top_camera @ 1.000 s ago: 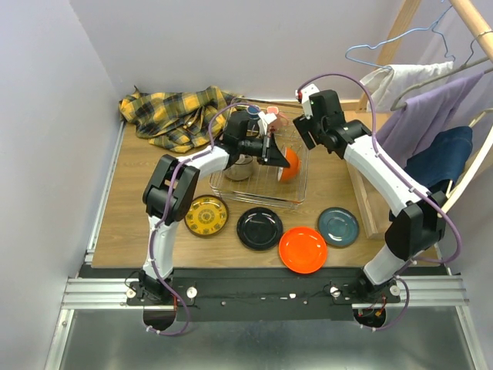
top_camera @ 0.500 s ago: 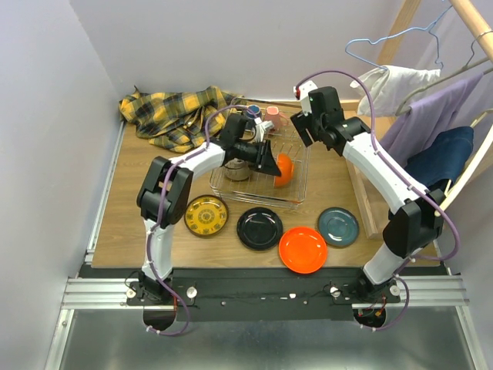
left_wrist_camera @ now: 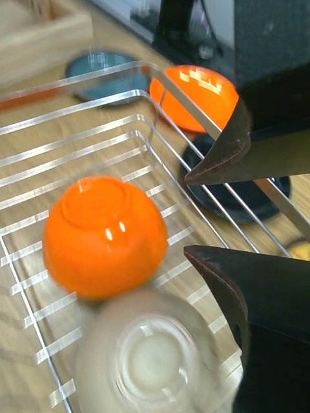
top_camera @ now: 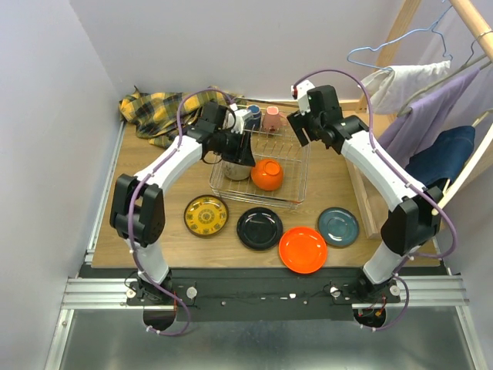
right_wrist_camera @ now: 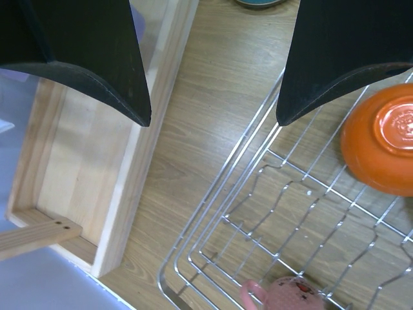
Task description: Load the mixed dishes into the dish rack
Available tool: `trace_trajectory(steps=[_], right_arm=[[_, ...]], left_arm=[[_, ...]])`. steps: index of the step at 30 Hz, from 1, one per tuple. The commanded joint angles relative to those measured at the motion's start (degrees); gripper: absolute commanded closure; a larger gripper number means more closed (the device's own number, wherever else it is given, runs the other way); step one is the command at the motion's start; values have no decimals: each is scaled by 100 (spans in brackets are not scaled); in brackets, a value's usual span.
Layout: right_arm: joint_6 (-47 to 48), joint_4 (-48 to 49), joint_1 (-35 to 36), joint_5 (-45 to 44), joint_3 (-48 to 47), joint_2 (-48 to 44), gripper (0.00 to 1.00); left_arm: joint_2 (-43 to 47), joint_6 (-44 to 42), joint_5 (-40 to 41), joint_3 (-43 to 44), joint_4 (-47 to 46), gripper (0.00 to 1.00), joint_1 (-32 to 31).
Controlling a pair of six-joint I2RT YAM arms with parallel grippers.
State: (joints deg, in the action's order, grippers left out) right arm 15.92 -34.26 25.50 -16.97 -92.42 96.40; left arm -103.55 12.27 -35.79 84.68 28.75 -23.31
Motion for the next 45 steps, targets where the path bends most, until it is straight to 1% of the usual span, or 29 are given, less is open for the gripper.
trace_trajectory(steps=[1,3,4,5,9,15,21,24,25,28,29,30,33,34,36,38,39,41,43,45], right_arm=[[-230,-125,-10,440,-127,133,14],[-422,-99,-18,362,4,160,14],[-528,-72,-10,144,57,169,14],[-633,-37,-18,37,110,186,14],[-1344,-80,-27,-394,295,326,14],[-2022,-344,-18,-719,470,555,18],[-2303,-458,-27,-974,629,739,23],[-2400,-529,-27,-992,647,854,27],[-2410,-538,-27,-957,655,889,30],[-2480,-608,-80,-756,647,1003,42],[-2480,-599,-106,-677,647,1038,52],[-2454,-582,-124,-641,638,1126,56],[-2410,-529,-203,-553,480,1284,62],[-2384,-520,-229,-483,401,1398,66],[-2348,-494,-273,-465,120,1539,76],[-2313,-468,-300,-412,-91,1750,88],[-2313,-459,-308,-421,-327,1820,91],[-2287,-450,-317,-421,-556,2039,94],[-2260,-441,-317,-430,-846,2172,94],[-2208,-424,-317,-456,-961,2338,94]], left_arm=[[685,-804,1395,277,1044,48,125],[844,-937,1881,198,1097,47,143],[932,-1085,2074,171,1141,47,160],[968,-1139,2502,102,1150,47,169],[942,-1342,3016,-84,1089,47,204],[792,-1262,3175,-365,992,47,213],[643,-1342,3394,-479,939,47,213],[546,-1377,3403,-462,974,52,222],[511,-1403,3395,-470,983,57,222],[485,-1421,3360,-505,1044,67,213],[502,-1403,3325,-566,1045,73,213],[528,-1394,3298,-611,1045,76,213],[695,-1359,3184,-804,1053,82,222],[783,-1359,3166,-848,1053,83,222],[880,-1350,3087,-980,1080,85,213],[1038,-1333,3043,-1111,1097,85,213],[1082,-1315,3017,-1147,1115,85,213],[1222,-1280,2868,-1200,1133,85,213],[1319,-1254,2666,-1253,1133,85,213],[1355,-1245,2490,-1288,1133,81,204]])
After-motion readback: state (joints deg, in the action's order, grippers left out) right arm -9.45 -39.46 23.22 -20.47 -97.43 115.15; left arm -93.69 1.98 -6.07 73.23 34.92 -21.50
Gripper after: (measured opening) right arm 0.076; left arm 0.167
